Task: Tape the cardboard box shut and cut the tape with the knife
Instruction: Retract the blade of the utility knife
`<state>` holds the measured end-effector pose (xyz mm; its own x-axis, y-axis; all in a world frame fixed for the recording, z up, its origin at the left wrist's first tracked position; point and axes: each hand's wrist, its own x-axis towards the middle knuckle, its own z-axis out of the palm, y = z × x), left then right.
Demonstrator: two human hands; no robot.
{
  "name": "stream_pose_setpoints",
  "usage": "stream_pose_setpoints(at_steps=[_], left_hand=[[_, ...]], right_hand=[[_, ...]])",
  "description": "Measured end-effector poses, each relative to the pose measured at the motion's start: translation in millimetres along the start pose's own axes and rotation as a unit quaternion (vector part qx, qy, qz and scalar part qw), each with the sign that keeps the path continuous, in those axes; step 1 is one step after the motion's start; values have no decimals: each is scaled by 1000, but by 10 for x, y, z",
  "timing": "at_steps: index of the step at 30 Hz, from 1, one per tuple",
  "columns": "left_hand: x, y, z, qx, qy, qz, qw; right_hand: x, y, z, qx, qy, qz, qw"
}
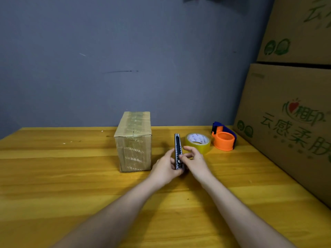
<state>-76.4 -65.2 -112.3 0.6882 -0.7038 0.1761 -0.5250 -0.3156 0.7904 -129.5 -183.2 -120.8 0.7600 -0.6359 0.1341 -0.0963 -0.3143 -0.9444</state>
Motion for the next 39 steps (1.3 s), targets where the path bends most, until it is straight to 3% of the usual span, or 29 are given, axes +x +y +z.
stream_pose_setpoints(at_steps=[8,16,23,32,39], left_hand=[[328,-58,46,74,-12,-59,995],[639,-92,46,96,-68,-119,986],[798,-108,57,126,-84,-166,974],[850,-117,94,168,-99,-172,966],[590,-61,7,199,-108,-130,965]], right_hand=[[217,-92,70,-115,-84,43,989],[494,-44,170,-205,-80,40,975],[699,6,215,-284,-84,91,951],[711,-38,264,-342,-67,113,930],[463,-87,80,-294,-87,71,949]])
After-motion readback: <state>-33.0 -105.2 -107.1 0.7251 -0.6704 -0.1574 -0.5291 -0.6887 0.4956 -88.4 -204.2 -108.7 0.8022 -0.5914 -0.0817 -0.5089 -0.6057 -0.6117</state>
